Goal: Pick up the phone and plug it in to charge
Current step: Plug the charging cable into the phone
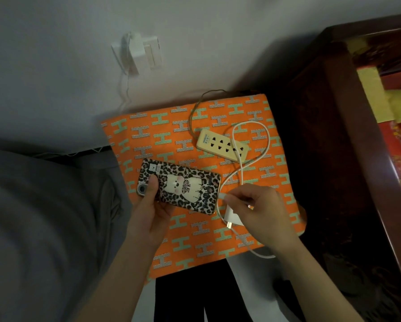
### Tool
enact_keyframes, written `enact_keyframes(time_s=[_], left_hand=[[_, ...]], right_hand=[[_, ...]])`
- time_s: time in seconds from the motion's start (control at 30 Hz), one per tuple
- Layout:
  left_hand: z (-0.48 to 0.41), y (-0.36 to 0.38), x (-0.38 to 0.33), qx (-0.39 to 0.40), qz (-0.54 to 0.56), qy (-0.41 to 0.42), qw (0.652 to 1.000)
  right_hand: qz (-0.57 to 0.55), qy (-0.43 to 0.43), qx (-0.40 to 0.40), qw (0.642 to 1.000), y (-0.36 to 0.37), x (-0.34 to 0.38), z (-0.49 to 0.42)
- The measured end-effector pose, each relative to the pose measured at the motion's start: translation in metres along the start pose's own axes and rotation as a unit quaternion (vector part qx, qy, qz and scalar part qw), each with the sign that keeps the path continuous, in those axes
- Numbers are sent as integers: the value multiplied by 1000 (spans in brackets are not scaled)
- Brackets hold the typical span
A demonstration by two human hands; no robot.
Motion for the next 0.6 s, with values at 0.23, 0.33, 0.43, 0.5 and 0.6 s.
enact_keyframes(time_s=[0.23, 0.33, 0.43, 0.5, 0.6], left_hand=[[-7, -22, 11, -12, -12, -15, 1000], [-17, -37, -2, -57, -155, -9, 986], [-30, -50, -16, -74, -337, -16, 938], [-36, -54, -24, -49, -414, -16, 909], [-43, -59, -29, -23, -457, 3, 889]], right_hand=[[23, 1, 60, 998, 11, -8, -13], [91, 51, 123, 987, 28, -39, -13], [173, 75, 127, 974, 47, -69, -5], [227, 27, 106, 968, 55, -77, 0], [139, 13, 50, 989, 49, -81, 3]])
Point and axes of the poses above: each hand's wrist, its own z-axis away from the middle knuckle, its own y-axis out of the palm, x = y × z, the point moved 1 cm from there along -z, towards the middle knuckle, and after that the axes turned 12 degrees about -z, right-handed, at the moved point
